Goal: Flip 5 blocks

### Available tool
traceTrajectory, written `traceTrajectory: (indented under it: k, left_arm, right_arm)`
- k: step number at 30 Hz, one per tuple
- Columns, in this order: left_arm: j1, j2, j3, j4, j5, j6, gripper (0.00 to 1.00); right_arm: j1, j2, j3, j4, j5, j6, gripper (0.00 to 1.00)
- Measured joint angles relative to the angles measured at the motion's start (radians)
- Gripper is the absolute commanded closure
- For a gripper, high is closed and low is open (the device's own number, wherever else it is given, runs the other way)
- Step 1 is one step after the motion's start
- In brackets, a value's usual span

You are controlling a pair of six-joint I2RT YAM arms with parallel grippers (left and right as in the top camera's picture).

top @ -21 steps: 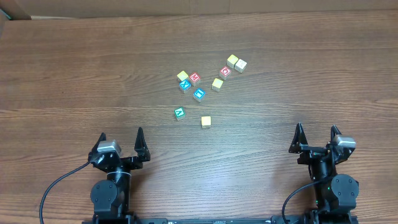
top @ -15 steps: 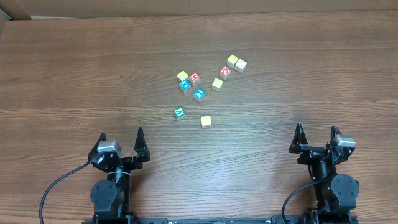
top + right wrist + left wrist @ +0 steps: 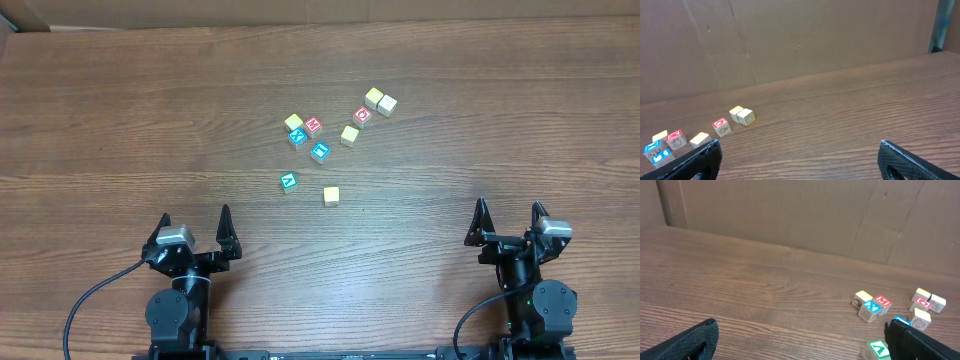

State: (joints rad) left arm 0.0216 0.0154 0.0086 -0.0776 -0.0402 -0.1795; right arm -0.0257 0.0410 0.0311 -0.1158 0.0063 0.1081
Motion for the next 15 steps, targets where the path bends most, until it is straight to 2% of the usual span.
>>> traceTrajectory:
  k: [15]
  left_arm:
    - [0.000, 0.000, 0.000, 0.000, 0.000, 0.000, 0.00]
  right_arm:
    - [0.000, 0.000, 0.000, 0.000, 0.000, 0.000, 0.00]
